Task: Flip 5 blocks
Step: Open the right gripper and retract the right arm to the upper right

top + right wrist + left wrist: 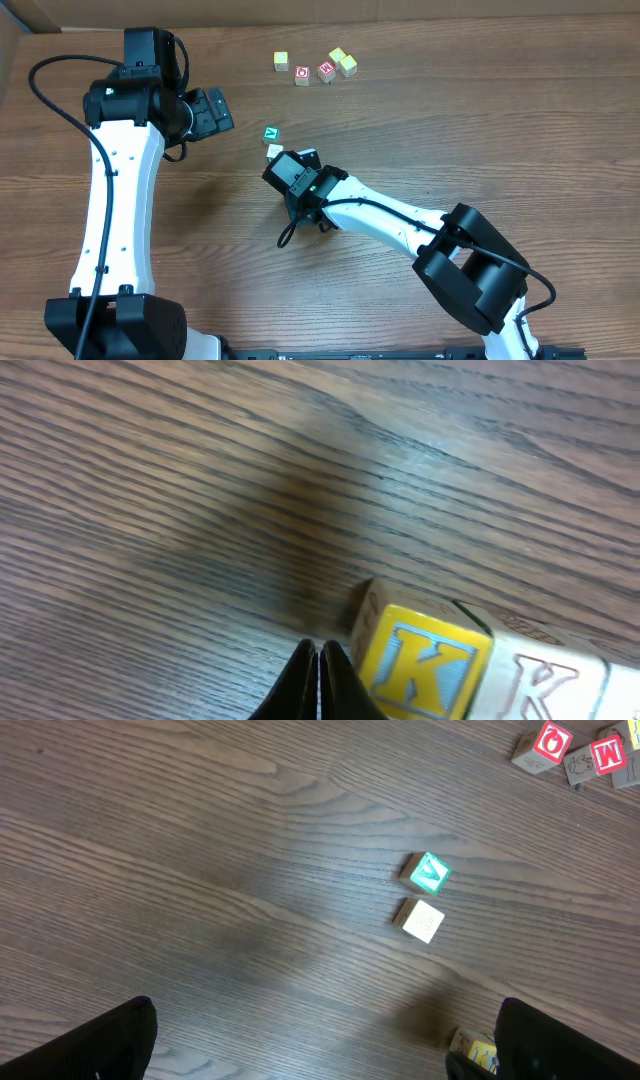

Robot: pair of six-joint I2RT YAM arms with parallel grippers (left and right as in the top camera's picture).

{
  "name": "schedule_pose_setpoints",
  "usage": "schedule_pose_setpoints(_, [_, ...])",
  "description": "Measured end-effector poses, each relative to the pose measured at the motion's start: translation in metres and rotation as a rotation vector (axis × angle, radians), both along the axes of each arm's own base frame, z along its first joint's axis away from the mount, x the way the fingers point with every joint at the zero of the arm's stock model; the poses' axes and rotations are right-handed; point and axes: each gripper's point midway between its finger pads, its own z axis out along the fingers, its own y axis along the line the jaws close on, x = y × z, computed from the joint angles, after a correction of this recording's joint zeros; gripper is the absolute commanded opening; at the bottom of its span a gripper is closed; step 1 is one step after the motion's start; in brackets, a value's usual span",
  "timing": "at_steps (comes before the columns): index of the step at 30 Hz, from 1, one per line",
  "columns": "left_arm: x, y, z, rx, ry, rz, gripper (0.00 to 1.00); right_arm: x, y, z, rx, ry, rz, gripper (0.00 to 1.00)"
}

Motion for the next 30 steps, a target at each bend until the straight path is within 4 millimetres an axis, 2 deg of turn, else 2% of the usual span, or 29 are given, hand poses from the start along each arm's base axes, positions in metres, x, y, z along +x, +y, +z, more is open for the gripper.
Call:
schedule_pose_setpoints(10, [0.000,0.000,0.000,0.000,0.000,0.000,1.00,0.001,-0.003,0.000,-0.014,-0.008,-0.004,0.06])
schedule_pose_setpoints(16, [0.000,0.000,0.000,0.000,0.000,0.000,1.00,0.006,0.004,0.006,0.009,-0.021,-0.004,0.06])
schedule_pose_setpoints(21, [0.000,0.000,0.000,0.000,0.000,0.000,1.00,0.026,0.015,0.026,0.069,-0.069,-0.023,0.08])
schedule_pose_setpoints(23, [0.000,0.000,0.000,0.000,0.000,0.000,1.00,0.036,0.013,0.030,0.088,-0.085,-0.042,0.08])
schedule_pose_setpoints(28, [0.000,0.000,0.000,0.000,0.000,0.000,1.00,0.063,-0.008,0.032,0.102,-0.101,-0.110,0.09])
schedule_pose_setpoints(30, [0.000,0.000,0.000,0.000,0.000,0.000,1.00,0.076,-0.023,0.032,0.102,-0.102,-0.150,0.12])
